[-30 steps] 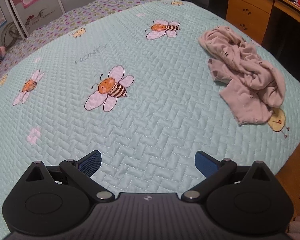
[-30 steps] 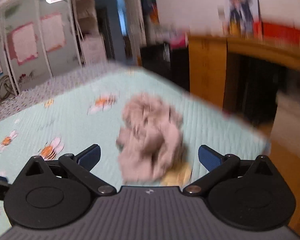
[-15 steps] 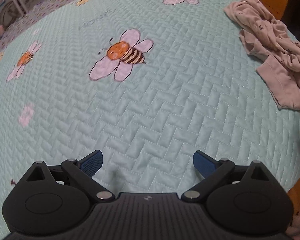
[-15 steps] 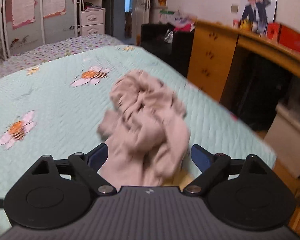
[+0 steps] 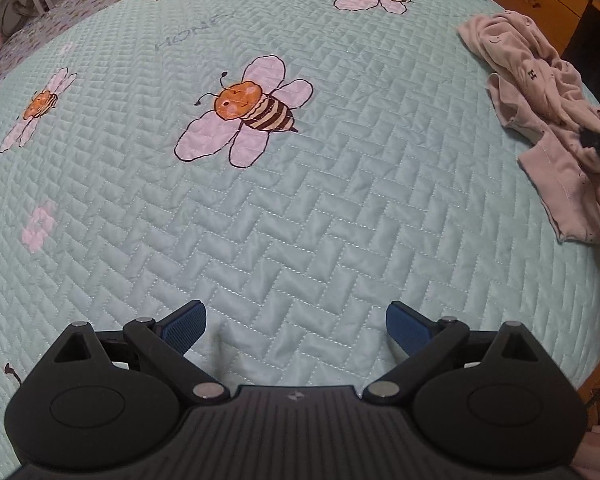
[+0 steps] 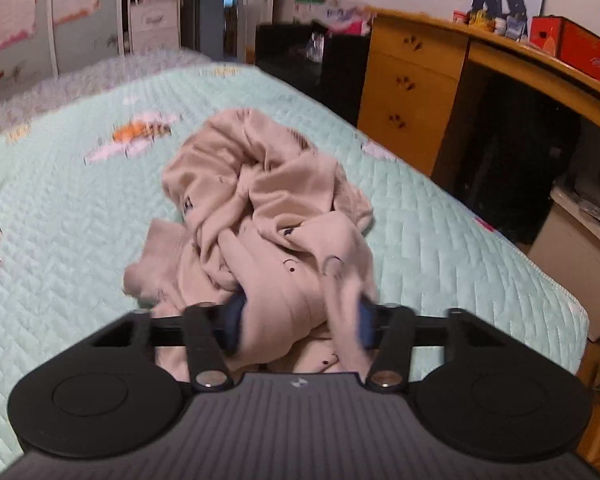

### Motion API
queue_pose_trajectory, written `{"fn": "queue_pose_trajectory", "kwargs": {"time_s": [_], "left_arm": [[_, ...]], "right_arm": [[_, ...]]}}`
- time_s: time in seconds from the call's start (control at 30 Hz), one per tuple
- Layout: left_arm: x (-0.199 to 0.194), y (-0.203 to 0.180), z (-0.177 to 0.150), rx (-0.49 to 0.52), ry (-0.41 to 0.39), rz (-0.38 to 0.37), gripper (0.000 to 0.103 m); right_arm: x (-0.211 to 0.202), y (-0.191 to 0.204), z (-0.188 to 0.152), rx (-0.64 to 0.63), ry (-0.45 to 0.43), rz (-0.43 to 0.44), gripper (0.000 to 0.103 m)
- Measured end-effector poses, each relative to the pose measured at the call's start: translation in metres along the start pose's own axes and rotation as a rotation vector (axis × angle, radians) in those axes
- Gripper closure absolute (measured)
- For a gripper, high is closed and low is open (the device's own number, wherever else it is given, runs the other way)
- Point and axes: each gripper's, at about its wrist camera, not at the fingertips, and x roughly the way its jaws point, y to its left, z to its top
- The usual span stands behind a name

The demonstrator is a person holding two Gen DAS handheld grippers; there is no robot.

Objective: Fold clothes
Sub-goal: 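Grasp the pink garment with the right gripper and lift it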

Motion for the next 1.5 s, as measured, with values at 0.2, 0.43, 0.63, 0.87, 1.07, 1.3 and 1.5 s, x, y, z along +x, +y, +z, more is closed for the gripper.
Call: {"fn": "queue_pose_trajectory", "kwargs": {"time_s": [0.2, 0.43, 0.63, 0.87, 1.07, 1.3, 1.5], "left_arm": [[-0.004, 0.002, 0.000, -0.010, -0.013, -0.040, 0.007], [-0.009, 0.002, 0.001, -0.008, -0.032, -0.061, 0.007], [-0.015, 0.006, 0.002, -0.008, -0.055, -0.063, 0.007], [-0.023, 0.011, 0.004, -0.002, -0.091, -0.039, 0.007], [-0.030, 0.012, 0.005, 0.012, -0.135, -0.003, 0.007], [-0.031, 0.027, 0.005, -0.022, -0.137, -0.037, 0.007], [-0.034, 0.029, 0.005, -0.014, -0.156, -0.019, 0.007]], "right_arm": [[-0.010, -0.009, -0.004, 0.053, -0.044, 0.031, 0.070], [-0.018, 0.000, 0.000, 0.068, -0.057, 0.092, 0.070], [-0.036, 0.012, 0.002, 0.071, -0.054, 0.185, 0.070], [-0.054, 0.029, -0.002, 0.055, -0.043, 0.265, 0.070], [-0.068, 0.046, -0.012, 0.016, -0.025, 0.345, 0.070], [-0.093, 0.062, -0.013, 0.022, 0.042, 0.634, 0.070], [-0.098, 0.069, -0.045, -0.115, 0.183, 0.679, 0.063]]}}
